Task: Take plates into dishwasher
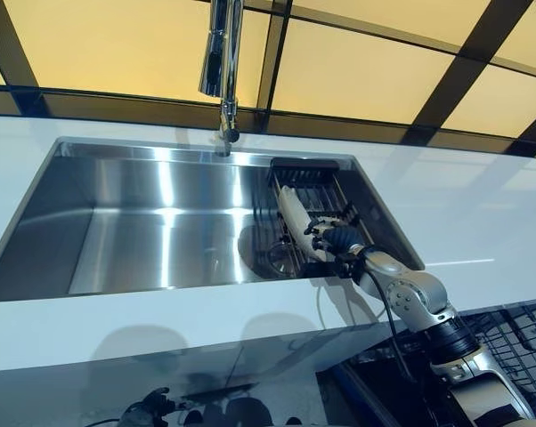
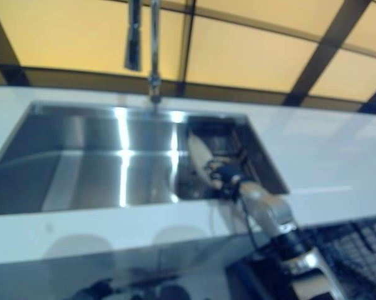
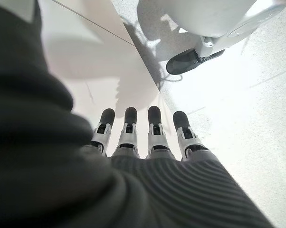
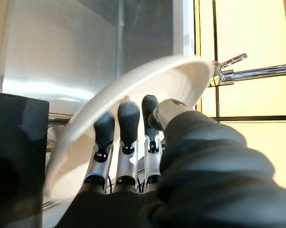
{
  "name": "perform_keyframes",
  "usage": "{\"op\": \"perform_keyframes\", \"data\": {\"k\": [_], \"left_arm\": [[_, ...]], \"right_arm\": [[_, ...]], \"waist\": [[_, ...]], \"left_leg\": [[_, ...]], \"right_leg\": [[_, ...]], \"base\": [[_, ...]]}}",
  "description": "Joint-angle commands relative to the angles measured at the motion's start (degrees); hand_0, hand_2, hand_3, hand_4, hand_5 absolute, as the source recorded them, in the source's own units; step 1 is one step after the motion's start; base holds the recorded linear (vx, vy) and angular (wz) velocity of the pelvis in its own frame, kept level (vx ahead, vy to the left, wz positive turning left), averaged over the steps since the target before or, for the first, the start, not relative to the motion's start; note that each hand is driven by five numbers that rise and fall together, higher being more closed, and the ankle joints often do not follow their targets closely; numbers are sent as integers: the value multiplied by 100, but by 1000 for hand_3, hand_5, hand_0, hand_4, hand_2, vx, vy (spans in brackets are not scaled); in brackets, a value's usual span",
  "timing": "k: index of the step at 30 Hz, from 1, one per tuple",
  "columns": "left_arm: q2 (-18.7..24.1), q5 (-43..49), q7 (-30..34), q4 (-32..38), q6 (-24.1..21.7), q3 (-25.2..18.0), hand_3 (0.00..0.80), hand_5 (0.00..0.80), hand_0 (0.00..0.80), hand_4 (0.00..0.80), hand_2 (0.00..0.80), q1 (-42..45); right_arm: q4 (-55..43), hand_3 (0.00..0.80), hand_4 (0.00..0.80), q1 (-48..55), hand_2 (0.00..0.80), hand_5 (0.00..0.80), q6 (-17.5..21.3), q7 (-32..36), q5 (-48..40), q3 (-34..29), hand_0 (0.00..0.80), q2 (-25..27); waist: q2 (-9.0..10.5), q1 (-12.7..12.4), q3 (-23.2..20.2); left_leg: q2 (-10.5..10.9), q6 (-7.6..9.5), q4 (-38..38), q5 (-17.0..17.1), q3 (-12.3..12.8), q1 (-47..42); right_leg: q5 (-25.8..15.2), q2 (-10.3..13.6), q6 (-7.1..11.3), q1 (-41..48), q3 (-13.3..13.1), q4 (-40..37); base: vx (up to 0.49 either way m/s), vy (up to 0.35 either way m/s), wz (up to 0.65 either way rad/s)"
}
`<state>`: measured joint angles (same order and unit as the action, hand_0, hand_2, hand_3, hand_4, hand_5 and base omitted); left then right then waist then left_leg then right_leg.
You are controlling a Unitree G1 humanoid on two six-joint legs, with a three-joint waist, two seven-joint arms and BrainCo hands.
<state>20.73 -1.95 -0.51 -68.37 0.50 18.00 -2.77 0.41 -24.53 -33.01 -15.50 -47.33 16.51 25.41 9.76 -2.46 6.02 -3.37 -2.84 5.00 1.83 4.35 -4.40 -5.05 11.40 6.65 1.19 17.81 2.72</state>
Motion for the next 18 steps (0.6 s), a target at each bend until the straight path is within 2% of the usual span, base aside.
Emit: {"op": "perform_keyframes", "data": {"k": [1, 7, 8, 9, 10, 11, 18], "left_arm": [[-129, -55, -51, -118, -125, 229, 0, 0, 0, 0, 0, -331], [-111, -45, -19, -56, -91, 206, 0, 0, 0, 0, 0, -325], [-110, -43, -17, -54, -91, 204, 0, 0, 0, 0, 0, -323], [-103, -43, -9, -49, -91, 195, 0, 0, 0, 0, 0, -320], [-99, -42, -7, -44, -94, 192, 0, 0, 0, 0, 0, -315], [-96, -23, -4, -44, -102, 175, 0, 0, 0, 0, 0, -304], [-78, -6, -13, -30, -100, 144, 0, 0, 0, 0, 0, -293]], "right_arm": [[0, 800, 800, -465, 800, 800, 162, 5, 98, -270, 800, 54], [-9, 800, 800, -493, 800, 800, 286, 102, 359, -308, 800, 72], [-17, 765, 765, -495, 765, 765, 311, 102, 387, -310, 765, 76], [-53, 505, 505, -516, 505, 505, 412, 157, 587, -321, 505, 104], [-89, 144, 144, -532, 144, 144, 409, 144, 557, -334, 144, 129], [-118, 0, 0, -552, 0, 0, 431, 150, 574, -361, 0, 152], [-257, 0, 0, -675, 0, 0, 600, 188, 761, -432, 0, 264]], "waist": [[-190, -160, 111], [-197, -174, 112], [-197, -175, 112], [-194, -172, 108], [-193, -172, 111], [-189, -173, 111], [-169, -179, 120]], "left_leg": [[249, 490, 0, -291, 264, -9], [253, 491, 0, -288, 252, -3], [253, 491, 0, -288, 251, -4], [256, 492, 0, -290, 246, -5], [256, 494, 0, -292, 243, -9], [252, 493, 0, -294, 242, -11], [238, 485, 0, -295, 261, -14]], "right_leg": [[-558, 407, 367, -232, -214, 360], [-551, 406, 364, -225, -205, 353], [-550, 405, 363, -225, -205, 355], [-551, 403, 362, -231, -210, 362], [-551, 402, 362, -231, -215, 367], [-555, 404, 362, -235, -218, 376], [-559, 408, 365, -220, -203, 359]], "base": [[0, 0, 0], [0, 0, 0], [0, 0, 0], [0, 0, 0], [0, 0, 0], [0, 0, 0], [0, 0, 0]]}}
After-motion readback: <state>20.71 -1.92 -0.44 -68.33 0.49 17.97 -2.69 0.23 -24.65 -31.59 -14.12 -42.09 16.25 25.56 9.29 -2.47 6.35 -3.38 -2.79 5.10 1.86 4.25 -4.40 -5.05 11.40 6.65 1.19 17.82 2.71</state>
